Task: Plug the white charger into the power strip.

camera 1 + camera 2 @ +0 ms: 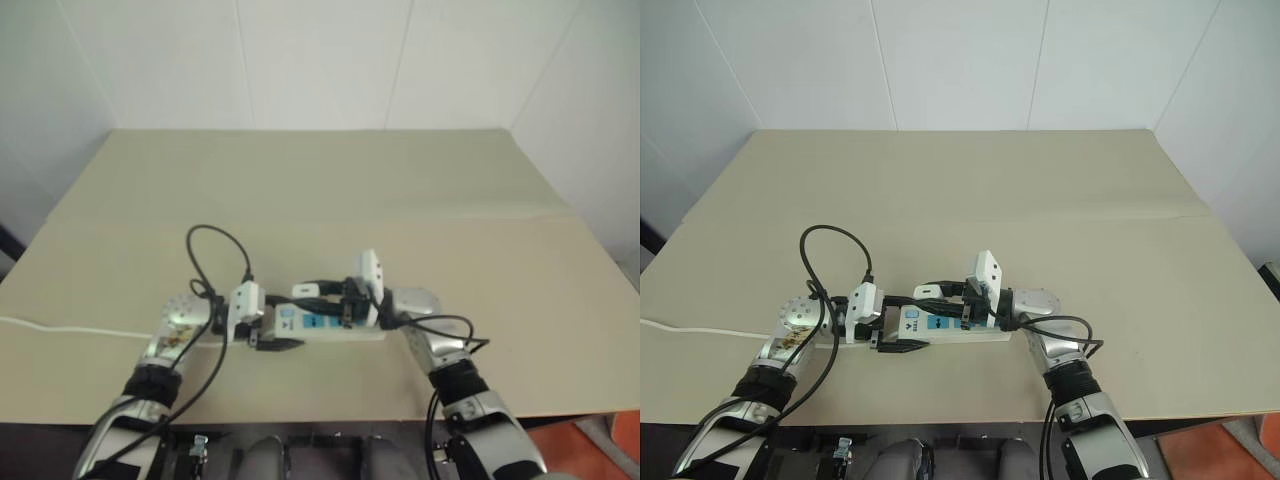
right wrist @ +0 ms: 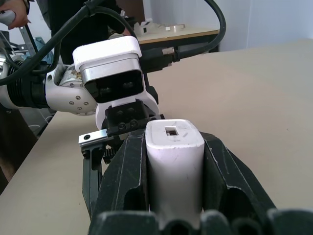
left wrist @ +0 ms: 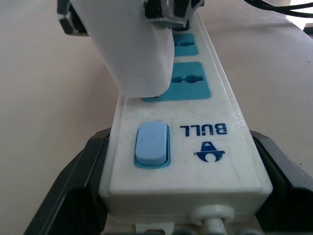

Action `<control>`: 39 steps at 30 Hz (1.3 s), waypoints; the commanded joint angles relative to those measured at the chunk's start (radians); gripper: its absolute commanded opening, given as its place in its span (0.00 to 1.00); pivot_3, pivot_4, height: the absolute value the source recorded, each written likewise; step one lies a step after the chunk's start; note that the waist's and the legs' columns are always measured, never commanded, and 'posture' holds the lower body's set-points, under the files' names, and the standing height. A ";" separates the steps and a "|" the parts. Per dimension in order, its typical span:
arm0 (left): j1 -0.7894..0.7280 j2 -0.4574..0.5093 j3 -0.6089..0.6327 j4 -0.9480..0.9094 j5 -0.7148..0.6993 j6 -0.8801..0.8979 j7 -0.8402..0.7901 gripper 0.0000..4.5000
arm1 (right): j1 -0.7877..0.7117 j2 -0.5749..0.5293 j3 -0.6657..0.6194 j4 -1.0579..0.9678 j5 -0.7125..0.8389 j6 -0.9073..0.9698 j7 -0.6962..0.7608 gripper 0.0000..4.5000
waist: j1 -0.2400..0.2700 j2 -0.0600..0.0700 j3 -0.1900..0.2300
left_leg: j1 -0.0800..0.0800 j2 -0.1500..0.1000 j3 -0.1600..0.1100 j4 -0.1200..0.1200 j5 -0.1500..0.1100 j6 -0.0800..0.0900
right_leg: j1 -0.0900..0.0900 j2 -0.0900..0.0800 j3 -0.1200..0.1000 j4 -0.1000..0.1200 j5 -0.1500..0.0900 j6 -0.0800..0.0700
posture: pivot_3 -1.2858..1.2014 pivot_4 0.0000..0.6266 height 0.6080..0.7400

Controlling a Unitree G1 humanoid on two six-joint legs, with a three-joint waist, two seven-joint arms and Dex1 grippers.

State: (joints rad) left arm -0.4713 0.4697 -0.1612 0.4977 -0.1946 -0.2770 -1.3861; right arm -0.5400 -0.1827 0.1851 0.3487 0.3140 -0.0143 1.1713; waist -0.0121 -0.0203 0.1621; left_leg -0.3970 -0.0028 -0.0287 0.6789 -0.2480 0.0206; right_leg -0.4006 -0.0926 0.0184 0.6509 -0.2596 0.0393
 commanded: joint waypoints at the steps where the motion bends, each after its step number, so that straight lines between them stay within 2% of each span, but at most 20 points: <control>1: 0.026 0.004 -0.033 -0.002 0.021 0.011 -0.012 0.74 | -0.001 -0.027 -0.015 0.008 -0.010 -0.026 0.008 0.24 | 0.000 0.000 0.000 | 0.000 0.000 0.000 0.000 0.000 0.000 | 0.000 0.000 0.000 0.000 0.000 0.000 | 0.52 0.24 1.00; 10: 0.022 0.004 -0.036 0.005 0.021 0.008 -0.011 0.74 | 0.012 -0.068 -0.021 0.036 -0.025 -0.043 0.026 0.24 | 0.002 0.000 0.000 | 0.001 0.000 0.000 0.000 0.000 0.000 | 0.001 0.000 0.000 0.000 0.000 0.000 | 0.52 0.24 1.00; 17: 0.020 0.004 -0.035 0.017 0.023 0.004 0.007 0.74 | 0.030 -0.102 -0.027 0.054 -0.032 -0.058 0.029 0.24 | 0.004 0.000 0.000 | 0.010 0.000 0.000 -0.001 0.000 0.000 | 0.012 0.000 0.000 -0.003 0.000 0.000 | 0.52 0.24 1.00; 39: 0.025 0.019 -0.035 0.014 0.015 0.008 0.020 0.74 | 0.060 -0.186 -0.006 0.110 -0.063 -0.079 0.036 0.24 | 0.013 0.001 -0.001 | 0.012 0.000 0.000 -0.001 0.000 0.000 | 0.013 0.000 0.000 -0.003 0.000 0.000 | 0.52 0.24 1.00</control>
State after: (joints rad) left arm -0.4740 0.4553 -0.1978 0.4959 -0.1949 -0.2781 -1.3559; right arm -0.5168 -0.2836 0.2141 0.3670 0.3071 -0.1078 1.2191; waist 0.0012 -0.0194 0.1613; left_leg -0.3853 -0.0029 -0.0291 0.6775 -0.2482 0.0205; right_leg -0.3872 -0.0931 0.0180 0.6477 -0.2597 0.0395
